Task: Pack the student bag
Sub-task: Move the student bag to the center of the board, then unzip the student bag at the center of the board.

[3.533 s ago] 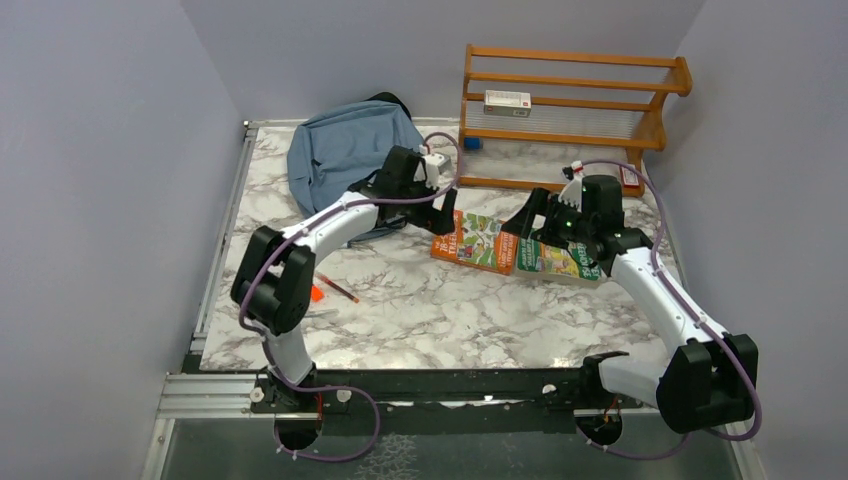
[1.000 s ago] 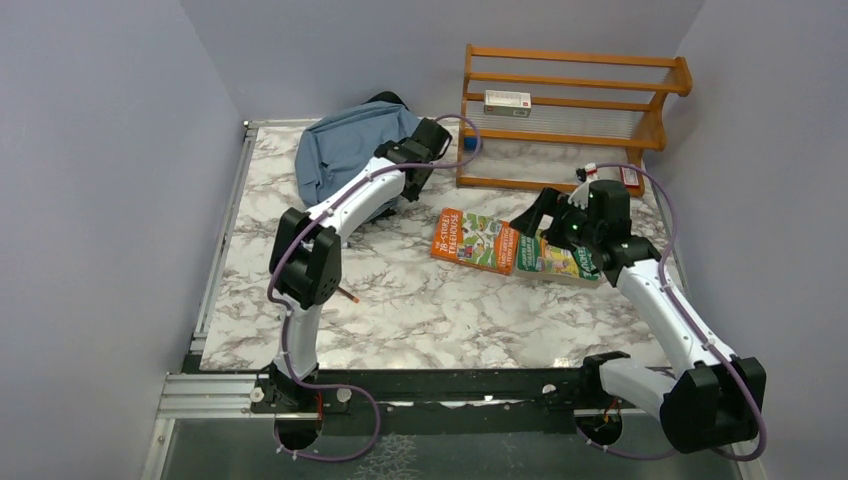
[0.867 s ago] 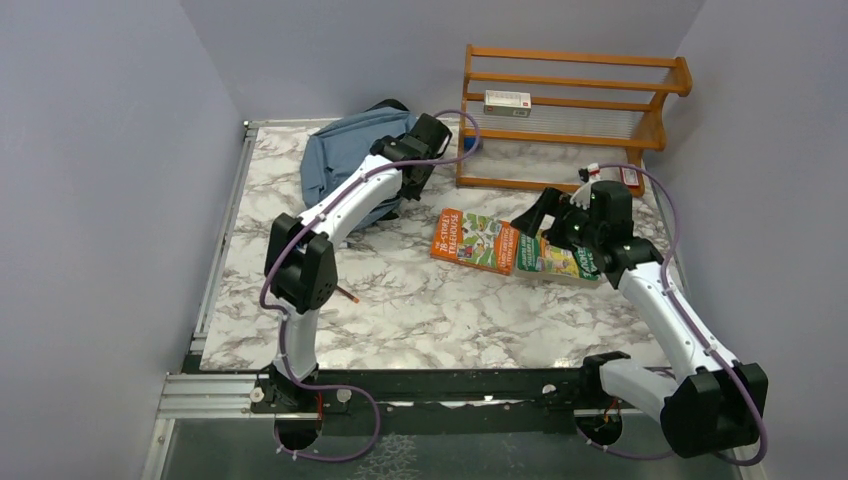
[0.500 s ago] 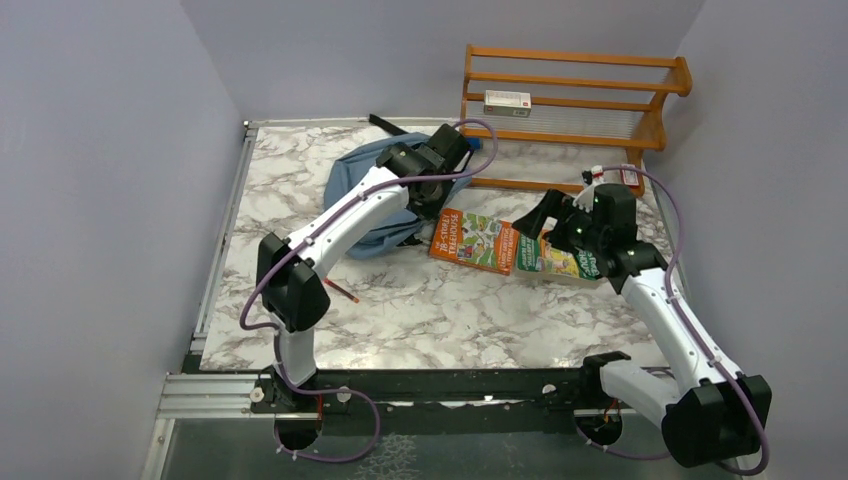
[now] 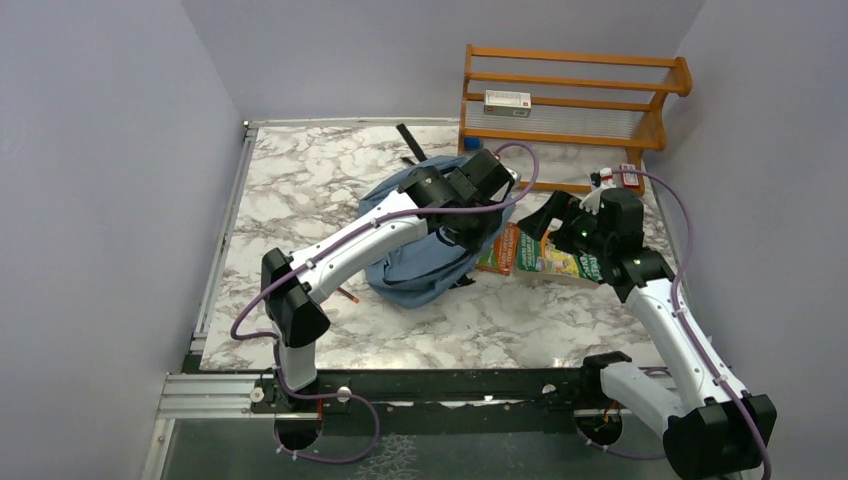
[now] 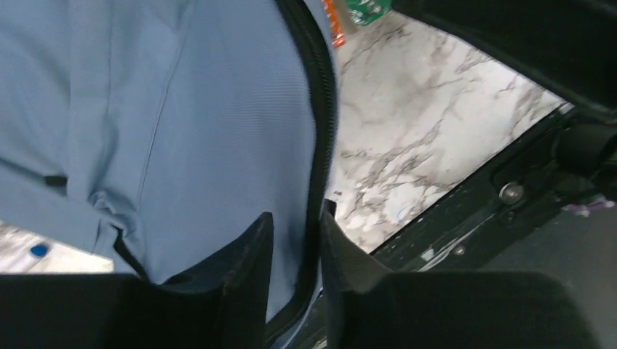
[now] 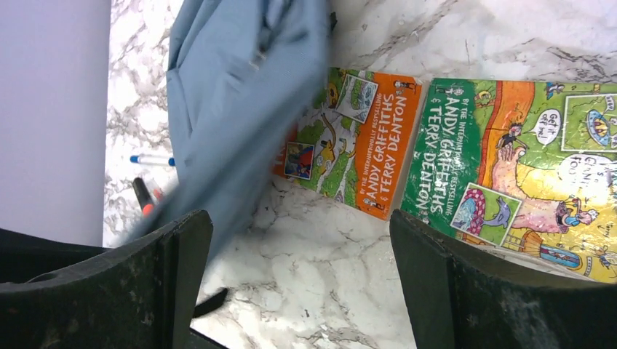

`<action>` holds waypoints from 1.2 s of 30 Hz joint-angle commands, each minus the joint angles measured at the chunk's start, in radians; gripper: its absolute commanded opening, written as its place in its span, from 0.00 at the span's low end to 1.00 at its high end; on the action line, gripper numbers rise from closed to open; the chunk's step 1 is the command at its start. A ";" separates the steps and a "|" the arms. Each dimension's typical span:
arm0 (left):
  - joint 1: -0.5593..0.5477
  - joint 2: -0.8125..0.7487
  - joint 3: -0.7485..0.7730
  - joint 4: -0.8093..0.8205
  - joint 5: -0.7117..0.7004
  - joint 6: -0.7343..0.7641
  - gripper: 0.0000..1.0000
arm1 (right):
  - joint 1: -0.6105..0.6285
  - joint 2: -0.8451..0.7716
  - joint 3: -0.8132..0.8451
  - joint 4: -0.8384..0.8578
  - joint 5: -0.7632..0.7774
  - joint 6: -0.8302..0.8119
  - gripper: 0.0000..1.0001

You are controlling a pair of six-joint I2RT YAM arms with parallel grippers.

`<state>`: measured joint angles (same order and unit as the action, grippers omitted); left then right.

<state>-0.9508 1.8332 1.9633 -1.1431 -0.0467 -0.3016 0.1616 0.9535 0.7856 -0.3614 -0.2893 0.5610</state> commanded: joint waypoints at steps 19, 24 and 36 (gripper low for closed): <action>0.326 -0.176 -0.393 0.547 0.187 0.038 0.61 | -0.007 0.197 0.081 0.042 -0.010 -0.079 0.91; 0.343 -0.128 -0.424 0.626 0.212 0.031 0.60 | -0.007 0.344 0.154 0.059 -0.085 -0.140 0.78; 0.353 -0.016 -0.488 0.751 0.245 0.001 0.57 | 0.011 0.667 0.392 0.065 -0.247 -0.287 0.53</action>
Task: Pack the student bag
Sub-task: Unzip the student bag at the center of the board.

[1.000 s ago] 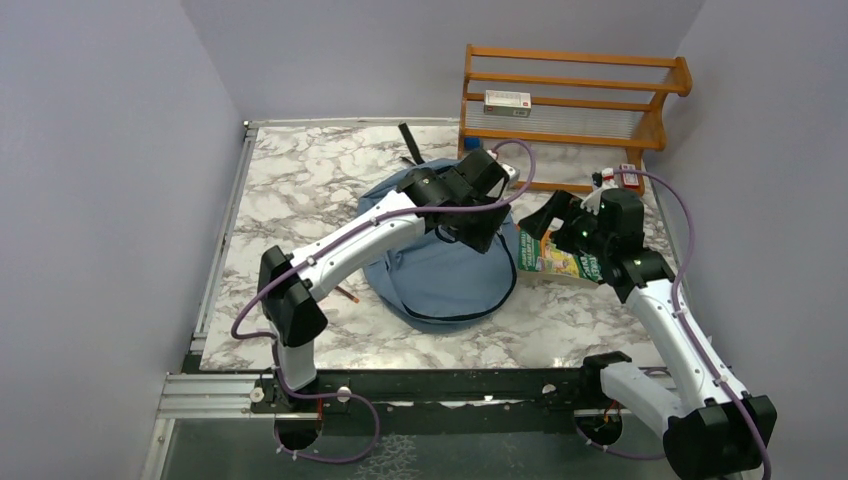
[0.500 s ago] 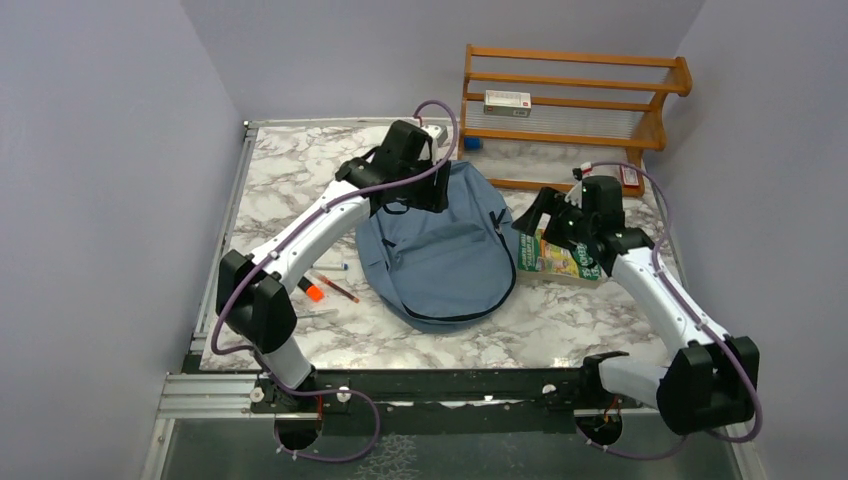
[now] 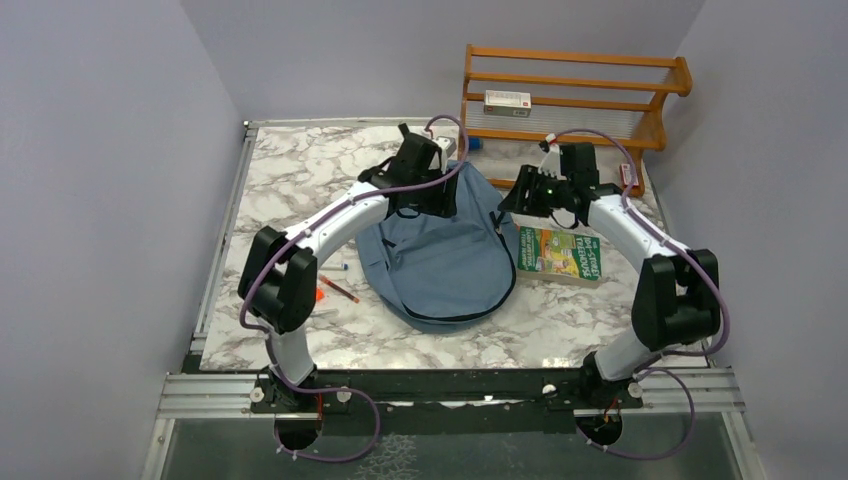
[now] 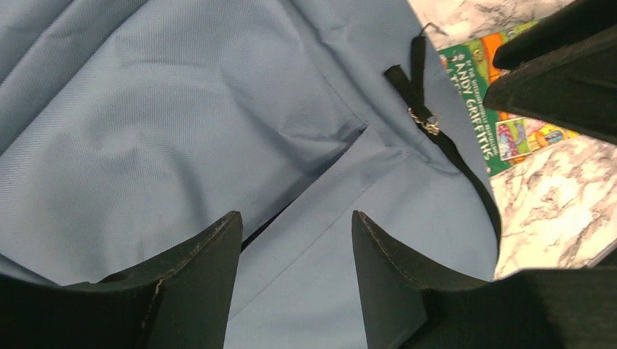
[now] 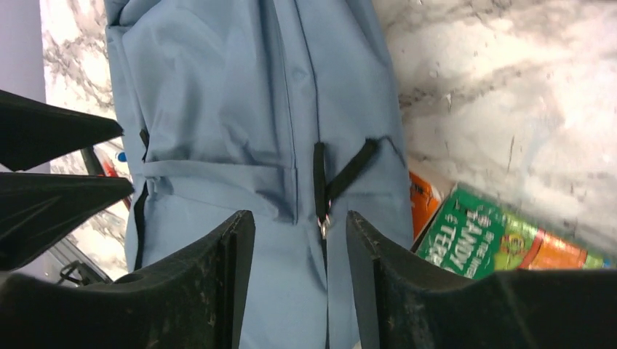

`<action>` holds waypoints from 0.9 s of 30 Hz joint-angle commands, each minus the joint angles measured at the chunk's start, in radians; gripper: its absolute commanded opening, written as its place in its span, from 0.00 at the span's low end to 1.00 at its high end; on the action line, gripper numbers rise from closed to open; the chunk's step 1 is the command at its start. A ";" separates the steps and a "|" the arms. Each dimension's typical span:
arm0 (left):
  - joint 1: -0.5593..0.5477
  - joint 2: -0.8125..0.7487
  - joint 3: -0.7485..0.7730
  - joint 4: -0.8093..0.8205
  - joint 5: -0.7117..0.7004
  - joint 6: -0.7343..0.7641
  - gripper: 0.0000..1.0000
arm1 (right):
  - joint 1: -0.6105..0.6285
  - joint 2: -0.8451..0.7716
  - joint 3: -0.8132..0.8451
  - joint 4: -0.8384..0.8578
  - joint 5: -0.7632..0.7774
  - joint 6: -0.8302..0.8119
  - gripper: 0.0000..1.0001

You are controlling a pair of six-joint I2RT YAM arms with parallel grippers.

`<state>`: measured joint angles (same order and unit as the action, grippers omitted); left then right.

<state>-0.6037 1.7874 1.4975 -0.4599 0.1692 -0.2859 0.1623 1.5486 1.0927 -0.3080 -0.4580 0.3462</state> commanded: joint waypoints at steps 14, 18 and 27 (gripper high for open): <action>0.007 0.092 -0.101 0.120 0.036 -0.010 0.57 | 0.069 0.315 0.268 -0.083 -0.050 -0.141 0.39; 0.007 0.100 -0.109 0.123 0.039 -0.009 0.57 | 0.078 0.331 0.261 -0.086 -0.008 -0.140 0.38; 0.007 0.110 -0.109 0.124 0.042 -0.006 0.56 | 0.093 0.341 0.254 -0.099 0.071 -0.151 0.39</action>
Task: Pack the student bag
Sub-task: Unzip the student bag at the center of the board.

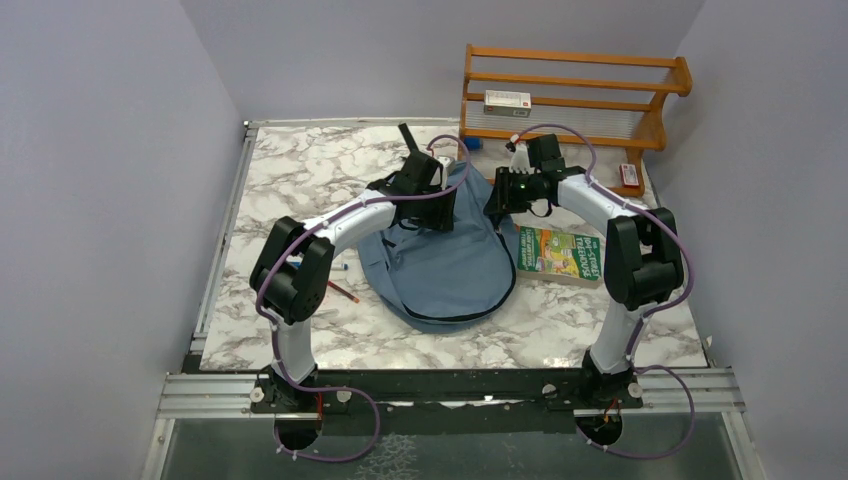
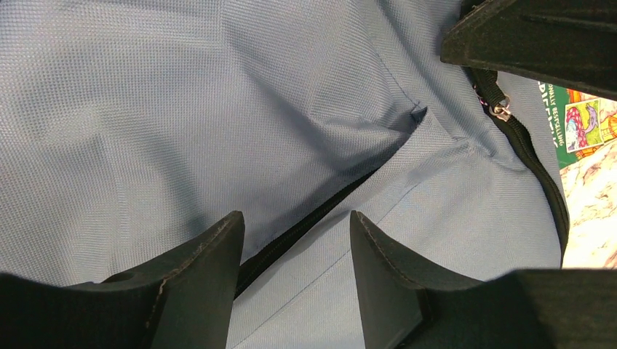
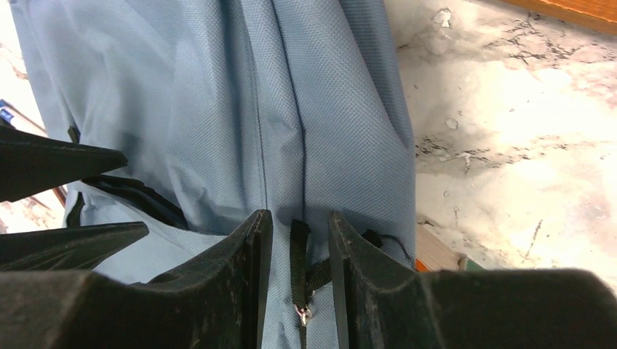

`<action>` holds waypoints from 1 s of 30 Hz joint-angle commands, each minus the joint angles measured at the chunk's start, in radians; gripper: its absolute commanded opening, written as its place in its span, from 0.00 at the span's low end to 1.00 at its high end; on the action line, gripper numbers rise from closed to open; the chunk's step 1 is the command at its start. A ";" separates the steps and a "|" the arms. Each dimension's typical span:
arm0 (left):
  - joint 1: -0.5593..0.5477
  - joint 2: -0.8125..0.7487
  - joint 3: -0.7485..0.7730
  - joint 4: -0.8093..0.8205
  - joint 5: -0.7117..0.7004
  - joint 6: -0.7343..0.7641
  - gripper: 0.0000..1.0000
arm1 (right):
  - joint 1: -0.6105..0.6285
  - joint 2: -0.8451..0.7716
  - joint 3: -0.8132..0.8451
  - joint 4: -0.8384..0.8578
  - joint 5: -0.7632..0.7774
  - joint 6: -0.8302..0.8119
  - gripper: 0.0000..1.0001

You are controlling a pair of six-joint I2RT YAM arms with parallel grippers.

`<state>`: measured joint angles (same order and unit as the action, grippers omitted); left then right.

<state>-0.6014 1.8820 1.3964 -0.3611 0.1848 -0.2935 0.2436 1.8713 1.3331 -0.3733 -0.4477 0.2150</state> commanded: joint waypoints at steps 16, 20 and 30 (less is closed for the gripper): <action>0.006 0.033 -0.003 0.026 0.038 0.004 0.56 | 0.021 0.024 -0.004 -0.033 -0.064 -0.024 0.28; 0.006 0.034 -0.006 0.026 0.036 0.007 0.55 | 0.022 0.007 -0.013 -0.033 -0.032 -0.022 0.21; 0.018 0.057 -0.004 0.035 0.031 -0.003 0.55 | 0.022 -0.123 -0.082 -0.017 0.051 -0.020 0.01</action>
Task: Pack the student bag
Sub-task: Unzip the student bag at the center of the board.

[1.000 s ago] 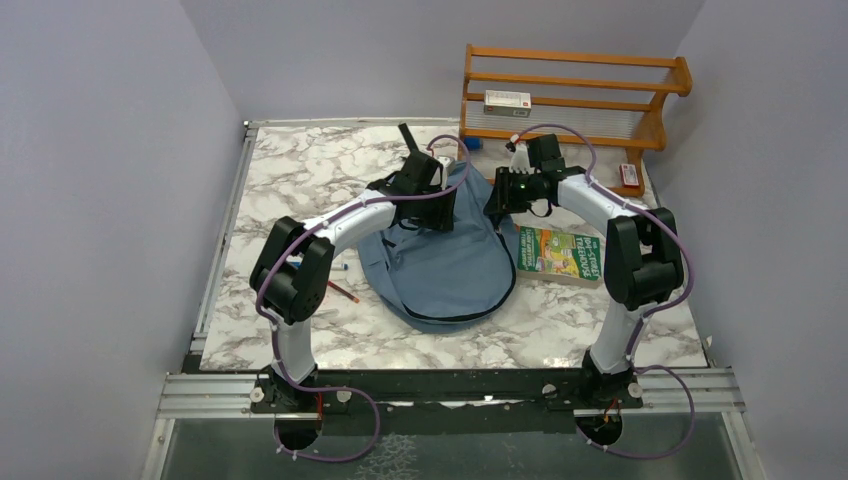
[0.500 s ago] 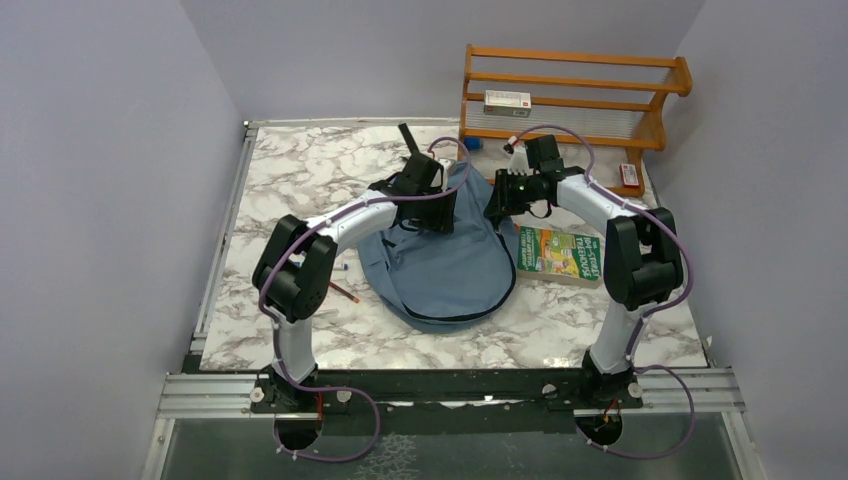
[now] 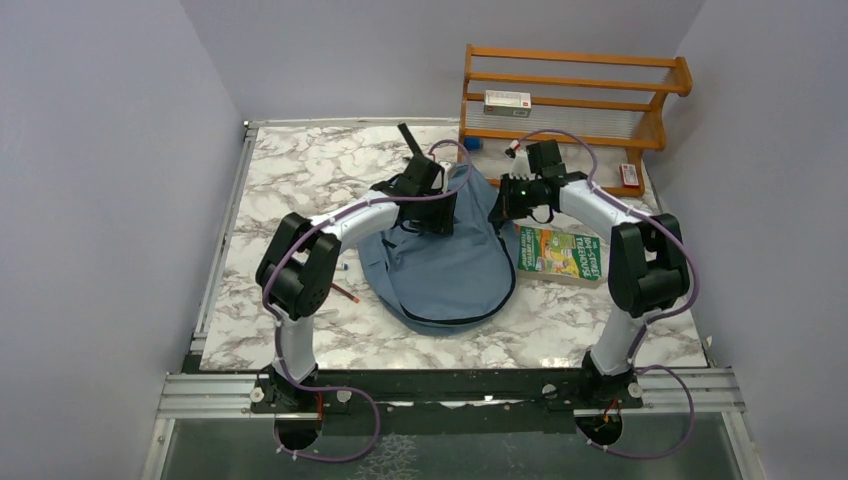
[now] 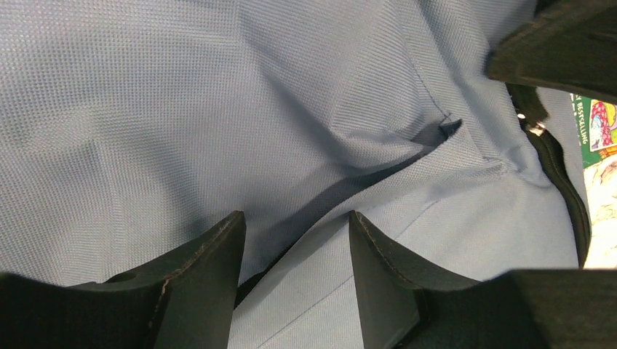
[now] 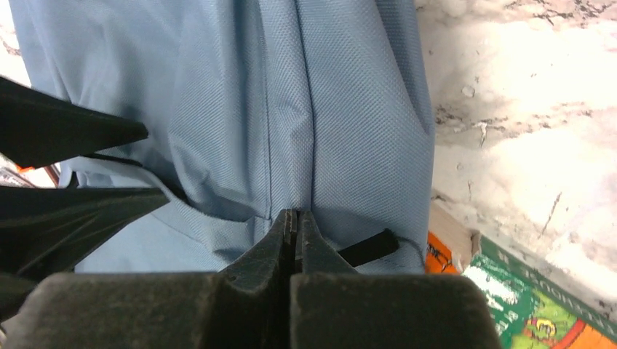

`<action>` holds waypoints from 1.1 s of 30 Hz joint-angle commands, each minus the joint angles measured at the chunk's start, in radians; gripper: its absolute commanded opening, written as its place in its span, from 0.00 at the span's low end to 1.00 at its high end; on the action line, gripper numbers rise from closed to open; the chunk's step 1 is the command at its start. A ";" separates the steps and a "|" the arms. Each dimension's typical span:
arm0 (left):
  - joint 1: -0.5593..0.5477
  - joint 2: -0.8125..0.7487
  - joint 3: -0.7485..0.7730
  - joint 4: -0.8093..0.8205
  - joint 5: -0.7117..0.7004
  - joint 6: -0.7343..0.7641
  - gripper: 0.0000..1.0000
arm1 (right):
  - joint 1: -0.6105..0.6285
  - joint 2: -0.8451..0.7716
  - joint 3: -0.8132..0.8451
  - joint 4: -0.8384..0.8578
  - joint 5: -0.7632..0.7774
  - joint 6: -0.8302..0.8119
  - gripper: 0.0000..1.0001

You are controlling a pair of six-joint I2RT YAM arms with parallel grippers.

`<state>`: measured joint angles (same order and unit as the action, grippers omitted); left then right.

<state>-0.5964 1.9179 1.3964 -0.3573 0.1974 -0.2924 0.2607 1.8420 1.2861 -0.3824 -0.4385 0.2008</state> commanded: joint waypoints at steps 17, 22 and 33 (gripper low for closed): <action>0.064 0.117 0.019 0.063 0.028 -0.041 0.55 | 0.005 -0.257 -0.184 -0.064 -0.101 -0.022 0.00; 0.070 0.162 0.028 0.076 0.020 -0.056 0.55 | 0.005 -0.295 -0.227 -0.098 -0.132 0.011 0.01; 0.091 0.232 0.063 0.092 0.008 -0.089 0.54 | 0.005 -0.406 -0.320 -0.200 -0.147 0.034 0.01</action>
<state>-0.5209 2.0468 1.4677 -0.2672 0.2611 -0.3683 0.2607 1.4876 0.9901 -0.4961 -0.5297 0.2207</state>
